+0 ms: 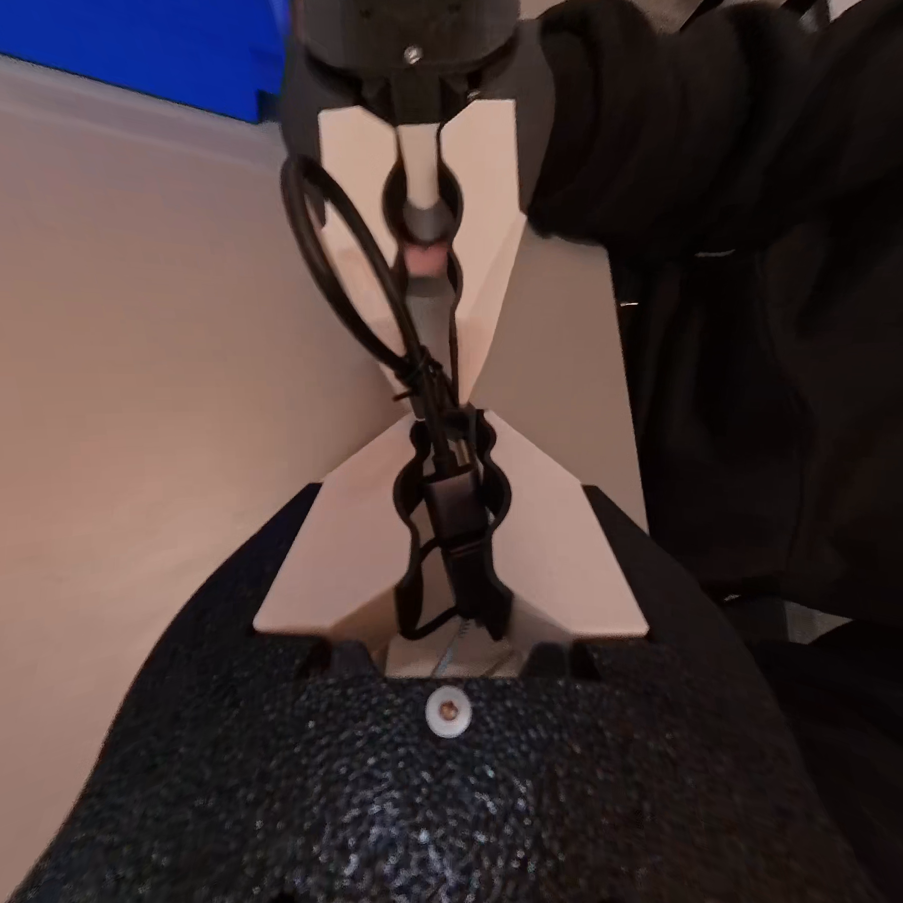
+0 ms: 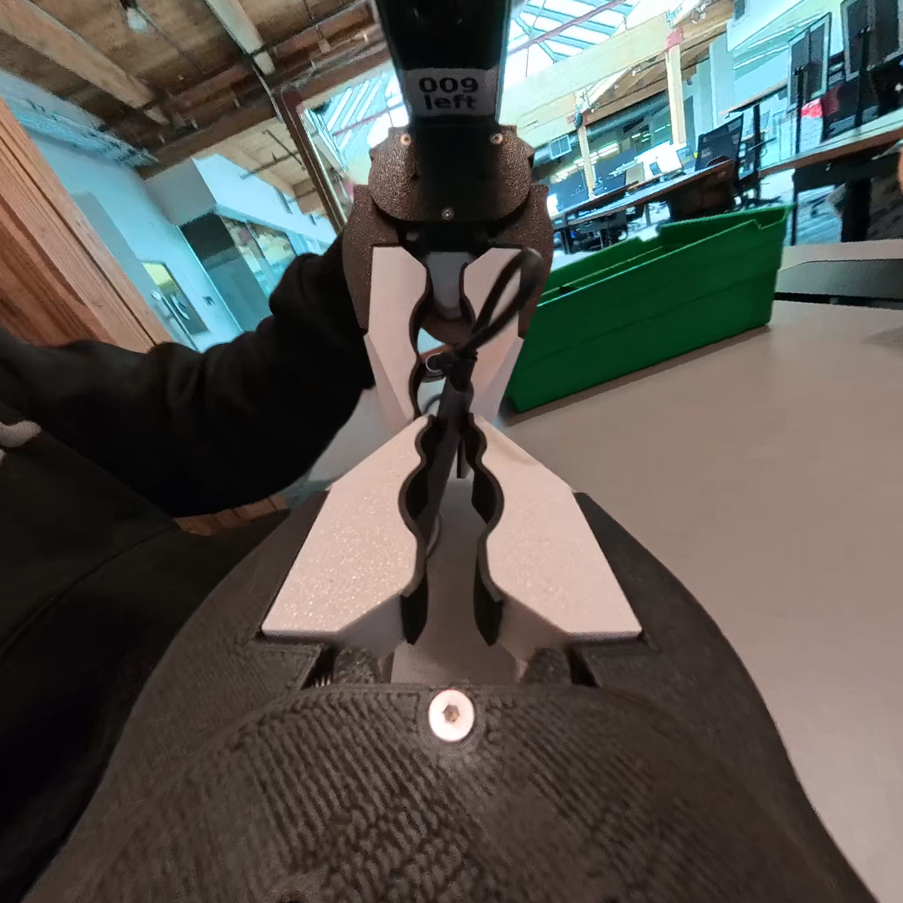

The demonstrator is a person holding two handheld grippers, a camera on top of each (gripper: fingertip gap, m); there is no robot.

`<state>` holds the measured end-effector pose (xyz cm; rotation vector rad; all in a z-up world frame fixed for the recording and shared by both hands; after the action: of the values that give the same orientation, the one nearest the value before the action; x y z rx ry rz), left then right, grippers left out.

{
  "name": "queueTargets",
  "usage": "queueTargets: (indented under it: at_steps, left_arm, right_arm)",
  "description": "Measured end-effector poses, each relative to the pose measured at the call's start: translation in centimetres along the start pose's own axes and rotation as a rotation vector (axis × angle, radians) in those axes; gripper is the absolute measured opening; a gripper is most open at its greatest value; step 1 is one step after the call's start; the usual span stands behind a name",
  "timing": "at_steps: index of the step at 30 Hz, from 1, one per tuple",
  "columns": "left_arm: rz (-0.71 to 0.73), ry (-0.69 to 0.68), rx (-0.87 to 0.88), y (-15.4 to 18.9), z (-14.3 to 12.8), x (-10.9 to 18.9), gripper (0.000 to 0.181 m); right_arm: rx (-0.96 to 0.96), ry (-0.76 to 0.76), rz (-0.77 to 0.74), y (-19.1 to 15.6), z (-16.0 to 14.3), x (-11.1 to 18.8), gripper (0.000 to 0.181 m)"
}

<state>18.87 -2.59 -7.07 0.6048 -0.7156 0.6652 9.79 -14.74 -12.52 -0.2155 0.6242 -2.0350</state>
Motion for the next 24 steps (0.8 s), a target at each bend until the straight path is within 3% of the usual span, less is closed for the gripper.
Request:
queueTargets:
  at_steps: [2,4,6,8,10,13,16,21,23,24]
  left_arm:
    - [0.057,0.014,-0.01,-0.1,0.1,0.0,0.016]
    - [0.202,0.071,-0.007,-0.4,0.5,0.5,0.023]
    - [0.519,0.142,-0.001,-0.7,0.9,1.9,0.041]
    - [0.847,0.255,-0.035,0.5,1.2,3.0,0.046]
    - [1.004,0.362,-0.069,2.8,1.2,2.3,0.047]
    - [1.08,0.358,-0.012,4.6,0.3,-1.3,0.049]
    - [1.144,0.342,0.048,4.6,-0.6,-4.6,0.054]
    - [1.193,0.39,0.094,3.2,-0.5,-6.5,0.053]
    - [1.221,0.393,0.045,3.1,-0.3,-6.6,0.028]
    - [1.253,0.386,0.018,3.2,-0.3,-6.6,0.027]
  right_arm:
    - [0.022,0.025,-0.043,0.0,0.4,0.2,0.008]
    - [0.001,0.097,-0.109,0.4,0.9,0.8,0.007]
    - [-0.068,0.202,-0.189,1.1,1.3,1.7,0.007]
    - [-0.162,0.316,-0.269,1.9,1.6,2.9,0.008]
    - [-0.193,0.415,-0.324,2.1,1.8,3.6,0.007]
    - [-0.247,0.531,-0.306,2.0,2.0,3.8,0.007]
    - [-0.24,0.546,-0.265,1.7,2.1,3.4,0.008]
    - [-0.268,0.563,-0.171,1.2,1.6,2.1,0.007]
    - [-0.259,0.556,-0.164,1.0,1.5,1.7,0.007]
    - [-0.237,0.557,-0.168,0.8,1.6,1.6,0.007]
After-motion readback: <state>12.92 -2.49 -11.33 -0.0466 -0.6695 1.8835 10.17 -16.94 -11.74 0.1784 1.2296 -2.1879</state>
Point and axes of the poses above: each gripper's, where its closed fingertips meet, x back along the fingers, z out of its top, y = z × x across the jaws, the point moved 10 cm from there along x, back along the fingers, and after that the axes turned 10 degrees about -x, right-handed, at the moved point
